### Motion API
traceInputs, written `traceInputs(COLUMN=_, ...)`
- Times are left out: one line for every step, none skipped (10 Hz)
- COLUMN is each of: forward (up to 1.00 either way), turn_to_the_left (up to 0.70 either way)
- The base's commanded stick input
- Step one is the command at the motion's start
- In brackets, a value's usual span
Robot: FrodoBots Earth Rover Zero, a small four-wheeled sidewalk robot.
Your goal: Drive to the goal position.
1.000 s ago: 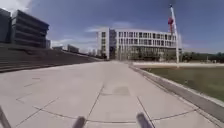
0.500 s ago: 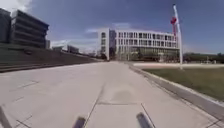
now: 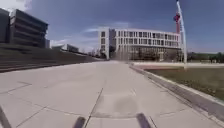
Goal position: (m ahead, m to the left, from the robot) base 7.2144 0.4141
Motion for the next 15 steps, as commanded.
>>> traceInputs(forward=0.7, turn_to_the_left=0.0)
traceInputs(forward=0.7, turn_to_the_left=0.0)
traceInputs(forward=0.7, turn_to_the_left=0.0)
traceInputs(forward=0.7, turn_to_the_left=0.0)
traceInputs(forward=0.7, turn_to_the_left=0.0)
traceInputs(forward=0.7, turn_to_the_left=0.0)
traceInputs(forward=0.7, turn_to_the_left=0.0)
traceInputs(forward=0.7, turn_to_the_left=0.0)
traceInputs(forward=0.7, turn_to_the_left=0.0)
traceInputs(forward=0.7, turn_to_the_left=0.0)
traceInputs(forward=0.7, turn_to_the_left=0.0)
traceInputs(forward=0.7, turn_to_the_left=0.0)
traceInputs(forward=0.7, turn_to_the_left=0.0)
traceInputs(forward=0.7, turn_to_the_left=0.0)
traceInputs(forward=0.7, turn_to_the_left=0.0)
